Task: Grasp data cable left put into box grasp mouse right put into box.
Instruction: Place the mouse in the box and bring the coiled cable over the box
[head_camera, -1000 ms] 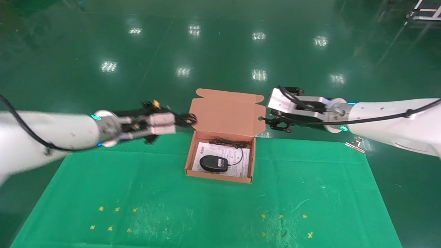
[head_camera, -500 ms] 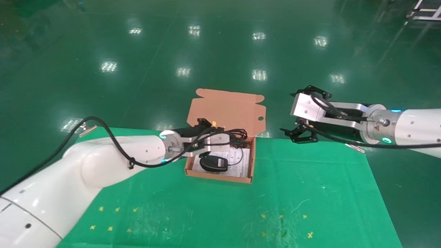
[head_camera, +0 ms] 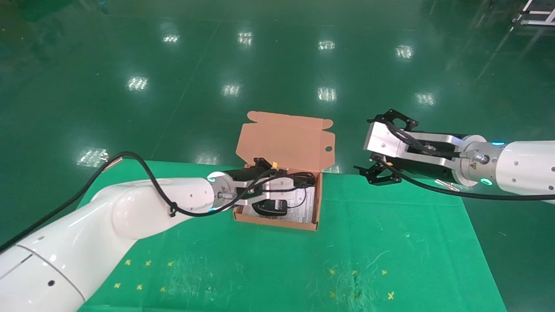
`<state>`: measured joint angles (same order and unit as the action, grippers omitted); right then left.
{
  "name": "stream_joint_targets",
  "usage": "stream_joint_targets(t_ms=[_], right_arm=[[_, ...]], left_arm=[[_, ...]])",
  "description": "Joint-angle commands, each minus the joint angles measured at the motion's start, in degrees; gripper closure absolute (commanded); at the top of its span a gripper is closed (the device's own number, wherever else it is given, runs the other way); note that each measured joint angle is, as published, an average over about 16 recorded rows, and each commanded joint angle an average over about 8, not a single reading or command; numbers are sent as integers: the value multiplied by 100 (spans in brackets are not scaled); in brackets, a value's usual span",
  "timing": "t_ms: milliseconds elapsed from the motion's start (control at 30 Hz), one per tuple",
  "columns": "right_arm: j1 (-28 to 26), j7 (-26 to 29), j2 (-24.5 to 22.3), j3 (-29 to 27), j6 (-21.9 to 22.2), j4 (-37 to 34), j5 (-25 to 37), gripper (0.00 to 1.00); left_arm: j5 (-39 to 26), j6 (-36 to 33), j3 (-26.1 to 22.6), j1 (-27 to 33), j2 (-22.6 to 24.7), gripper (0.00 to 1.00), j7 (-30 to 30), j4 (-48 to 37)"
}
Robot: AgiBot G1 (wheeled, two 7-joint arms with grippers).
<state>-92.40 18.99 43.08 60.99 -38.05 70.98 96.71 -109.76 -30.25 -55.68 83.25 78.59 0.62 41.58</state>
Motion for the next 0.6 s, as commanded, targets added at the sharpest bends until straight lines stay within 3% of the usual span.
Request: stream_joint_targets(t_ms=[33, 367, 600], right_arm=[[0, 8, -4, 7, 2, 14, 17, 0], [-62, -59, 89, -29, 60, -62, 7, 0], [-533, -379, 496, -90, 144, -314, 212, 0]], left_arm=[[19, 13, -20, 12, 3, 0, 2, -16], [34, 36, 47, 86, -135, 0, -73, 187], [-18, 390, 135, 509, -173, 0, -303, 229]])
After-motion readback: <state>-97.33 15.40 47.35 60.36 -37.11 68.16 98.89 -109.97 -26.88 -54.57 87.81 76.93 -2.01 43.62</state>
